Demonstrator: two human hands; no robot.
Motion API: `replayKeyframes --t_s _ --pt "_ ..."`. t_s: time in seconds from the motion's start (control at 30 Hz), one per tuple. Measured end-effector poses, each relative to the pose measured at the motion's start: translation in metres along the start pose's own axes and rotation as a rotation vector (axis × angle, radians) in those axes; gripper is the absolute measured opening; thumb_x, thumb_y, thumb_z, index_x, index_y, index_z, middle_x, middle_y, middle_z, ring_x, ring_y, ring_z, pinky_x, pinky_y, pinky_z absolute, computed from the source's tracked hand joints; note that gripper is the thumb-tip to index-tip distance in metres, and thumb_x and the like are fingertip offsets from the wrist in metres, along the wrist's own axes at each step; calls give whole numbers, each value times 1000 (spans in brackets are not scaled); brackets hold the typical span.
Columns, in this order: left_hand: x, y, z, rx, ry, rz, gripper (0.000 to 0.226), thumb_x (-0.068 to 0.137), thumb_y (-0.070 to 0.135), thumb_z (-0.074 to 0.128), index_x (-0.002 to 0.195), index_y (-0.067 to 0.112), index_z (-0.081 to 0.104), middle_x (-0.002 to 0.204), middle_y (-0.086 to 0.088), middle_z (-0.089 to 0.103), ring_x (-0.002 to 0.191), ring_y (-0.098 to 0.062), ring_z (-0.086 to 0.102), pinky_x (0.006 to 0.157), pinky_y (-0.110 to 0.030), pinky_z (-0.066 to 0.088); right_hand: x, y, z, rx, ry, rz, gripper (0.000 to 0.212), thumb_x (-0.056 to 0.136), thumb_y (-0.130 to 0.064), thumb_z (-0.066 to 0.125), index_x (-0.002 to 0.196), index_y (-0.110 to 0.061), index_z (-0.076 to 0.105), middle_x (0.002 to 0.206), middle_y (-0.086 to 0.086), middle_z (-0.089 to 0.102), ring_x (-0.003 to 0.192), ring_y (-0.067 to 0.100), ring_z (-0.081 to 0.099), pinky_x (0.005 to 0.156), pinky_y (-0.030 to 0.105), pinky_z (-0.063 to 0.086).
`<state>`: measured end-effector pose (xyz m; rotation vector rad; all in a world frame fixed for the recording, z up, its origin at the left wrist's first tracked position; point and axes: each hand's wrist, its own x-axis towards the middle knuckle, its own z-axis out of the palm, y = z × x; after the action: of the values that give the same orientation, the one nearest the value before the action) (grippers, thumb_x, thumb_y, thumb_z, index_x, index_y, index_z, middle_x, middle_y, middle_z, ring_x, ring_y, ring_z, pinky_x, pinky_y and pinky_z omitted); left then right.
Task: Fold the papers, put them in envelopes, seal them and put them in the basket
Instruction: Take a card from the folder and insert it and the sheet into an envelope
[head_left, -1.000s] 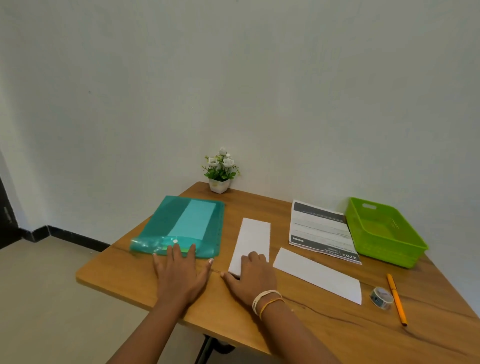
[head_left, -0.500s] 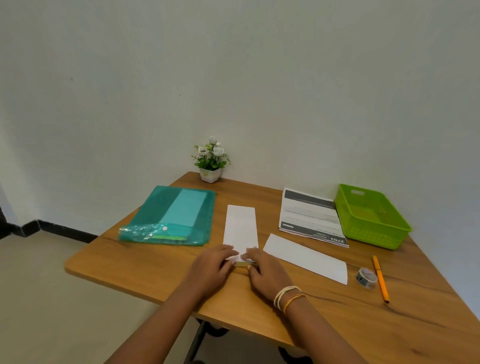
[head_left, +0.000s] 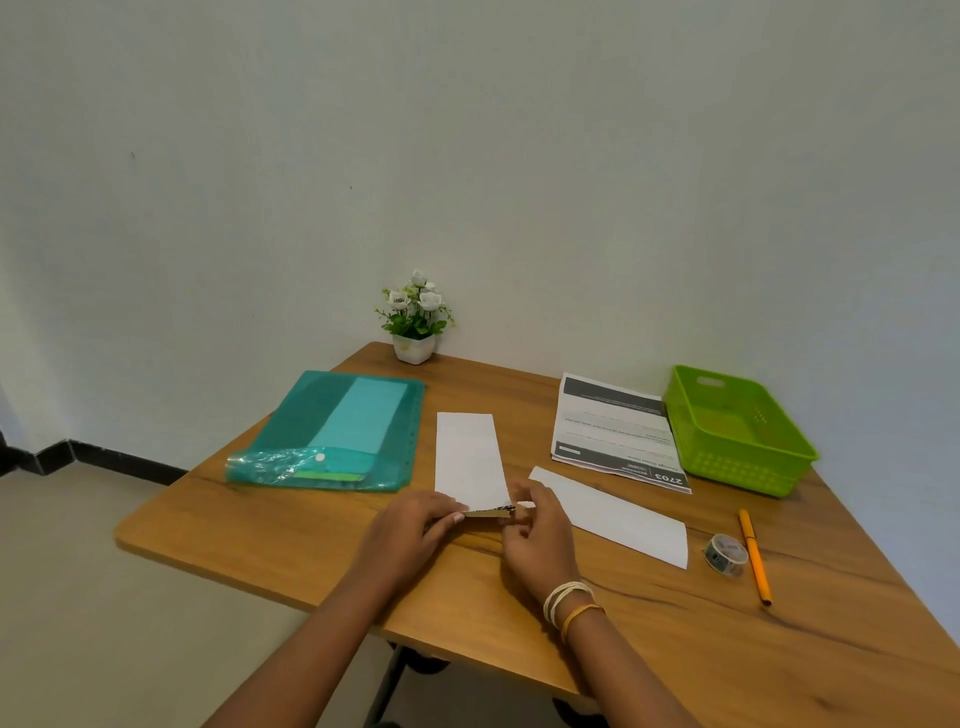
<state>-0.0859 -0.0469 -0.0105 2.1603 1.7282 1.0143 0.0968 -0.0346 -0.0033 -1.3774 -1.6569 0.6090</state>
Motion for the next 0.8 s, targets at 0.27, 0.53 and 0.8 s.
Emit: replayKeyframes --t_s 0.27,0.53,0.8 --pt "-3 1 1 95 -95 -30 39 95 51 45 132 41 53 138 14 52 124 -3 45 101 -29 41 13 -13 -3 396 -16 383 17 90 -13 62 107 -15 65 105 4 65 97 18 63 70 22 57" --pt "7 12 -2 -317 26 -254 34 93 30 60 126 35 59 137 6 55 126 -14 50 89 -23 49 20 -12 -6 61 7 489 49 81 -15 73 126 -9 54 131 9 56 119 25 55 96 32 47" --pt "15 38 16 -855 394 -582 48 91 10 62 137 15 48 144 -7 47 132 -22 45 100 -35 47 20 -30 -17 957 49 832 29 80 16 62 108 7 62 111 20 59 108 37 59 85 39 56"
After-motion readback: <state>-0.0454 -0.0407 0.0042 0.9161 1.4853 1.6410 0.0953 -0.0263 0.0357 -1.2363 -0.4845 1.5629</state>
